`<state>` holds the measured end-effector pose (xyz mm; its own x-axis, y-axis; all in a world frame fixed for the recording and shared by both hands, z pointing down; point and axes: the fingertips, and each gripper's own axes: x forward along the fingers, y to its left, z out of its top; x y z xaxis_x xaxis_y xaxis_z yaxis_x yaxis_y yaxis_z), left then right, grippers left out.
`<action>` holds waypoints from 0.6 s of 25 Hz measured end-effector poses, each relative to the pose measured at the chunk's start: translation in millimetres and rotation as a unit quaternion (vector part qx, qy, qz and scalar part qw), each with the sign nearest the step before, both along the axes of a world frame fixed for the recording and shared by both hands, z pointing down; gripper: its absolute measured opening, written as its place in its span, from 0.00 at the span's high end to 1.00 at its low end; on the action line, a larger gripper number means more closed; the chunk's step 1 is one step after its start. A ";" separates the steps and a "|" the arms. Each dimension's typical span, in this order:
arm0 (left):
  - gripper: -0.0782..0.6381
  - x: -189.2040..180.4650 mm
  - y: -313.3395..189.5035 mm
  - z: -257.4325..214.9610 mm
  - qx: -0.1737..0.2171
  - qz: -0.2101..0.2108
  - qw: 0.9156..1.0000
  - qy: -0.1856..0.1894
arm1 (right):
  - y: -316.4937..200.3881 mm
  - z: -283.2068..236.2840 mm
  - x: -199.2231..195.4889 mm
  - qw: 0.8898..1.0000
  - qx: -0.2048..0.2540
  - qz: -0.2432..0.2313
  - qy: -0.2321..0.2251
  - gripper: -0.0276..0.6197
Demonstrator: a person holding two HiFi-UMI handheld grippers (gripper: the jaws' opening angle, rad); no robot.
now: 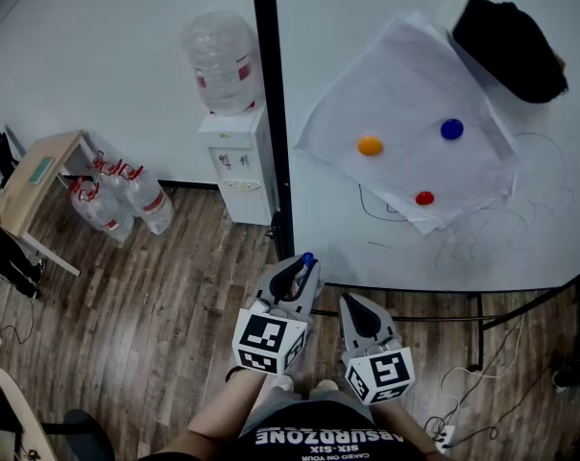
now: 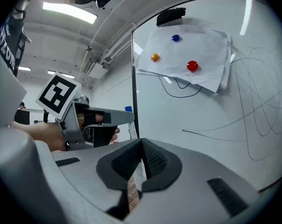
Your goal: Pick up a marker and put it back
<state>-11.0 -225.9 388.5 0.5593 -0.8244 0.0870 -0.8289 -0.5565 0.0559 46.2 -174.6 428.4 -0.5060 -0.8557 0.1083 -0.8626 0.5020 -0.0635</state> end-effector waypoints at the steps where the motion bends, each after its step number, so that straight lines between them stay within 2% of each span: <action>1: 0.80 0.1 -1.6 -1.1 0.002 0.000 1.000 -0.001 | -0.1 0.3 0.3 1.000 -0.001 0.001 0.000 0.96; 15: 0.80 2.4 -19.2 10.9 0.001 0.007 1.000 -0.018 | -0.2 0.4 0.1 1.000 -0.002 0.008 0.002 0.96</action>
<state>-8.6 -245.1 399.4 0.5674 -0.8165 0.1066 -0.8225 -0.5682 0.0248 46.3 -174.8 428.8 -0.4926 -0.8627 0.1139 -0.8702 0.4886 -0.0629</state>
